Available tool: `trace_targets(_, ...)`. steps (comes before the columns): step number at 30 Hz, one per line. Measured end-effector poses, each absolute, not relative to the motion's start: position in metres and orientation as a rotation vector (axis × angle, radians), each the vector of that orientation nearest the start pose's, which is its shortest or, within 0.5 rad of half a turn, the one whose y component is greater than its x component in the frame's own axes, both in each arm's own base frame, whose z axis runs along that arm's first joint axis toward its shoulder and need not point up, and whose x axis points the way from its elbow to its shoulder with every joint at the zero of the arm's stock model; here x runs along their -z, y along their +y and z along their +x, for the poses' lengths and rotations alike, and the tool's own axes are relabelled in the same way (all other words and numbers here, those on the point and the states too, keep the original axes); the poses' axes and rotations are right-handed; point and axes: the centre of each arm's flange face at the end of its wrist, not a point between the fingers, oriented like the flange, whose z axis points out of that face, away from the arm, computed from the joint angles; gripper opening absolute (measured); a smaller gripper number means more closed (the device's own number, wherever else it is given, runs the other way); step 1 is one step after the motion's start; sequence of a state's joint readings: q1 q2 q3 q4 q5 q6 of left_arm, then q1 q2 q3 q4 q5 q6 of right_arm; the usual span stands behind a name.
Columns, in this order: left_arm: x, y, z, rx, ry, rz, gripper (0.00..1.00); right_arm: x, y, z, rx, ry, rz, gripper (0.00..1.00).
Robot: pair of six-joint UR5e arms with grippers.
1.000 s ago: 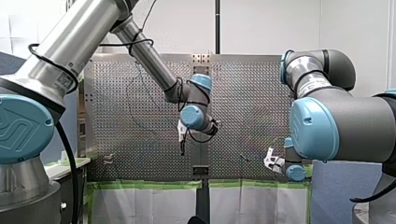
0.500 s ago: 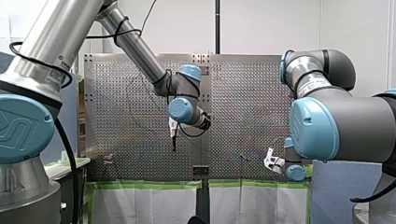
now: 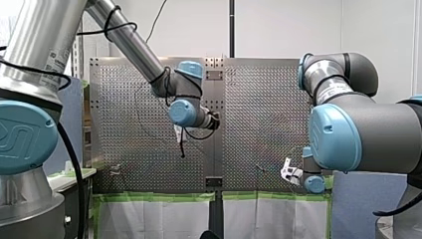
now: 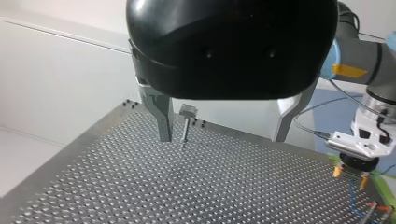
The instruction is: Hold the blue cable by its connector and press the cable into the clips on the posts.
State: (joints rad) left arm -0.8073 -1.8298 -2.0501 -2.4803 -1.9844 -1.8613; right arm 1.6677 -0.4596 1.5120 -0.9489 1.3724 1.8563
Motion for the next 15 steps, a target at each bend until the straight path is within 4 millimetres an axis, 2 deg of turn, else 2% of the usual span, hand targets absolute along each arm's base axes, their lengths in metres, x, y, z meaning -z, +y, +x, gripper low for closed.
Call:
trace_targets(11, -0.220, -0.392, 0.246, 0.542, 1.579, 0.078, 1.00, 0.100, -0.643, 0.215, -1.551, -1.404, 1.387, 0.00)
trace_targets(15, -0.224, -0.382, 0.237, 0.555, 1.557, 0.069, 1.00, 0.091, -0.646, 0.210, -1.530, -1.394, 1.393, 0.00)
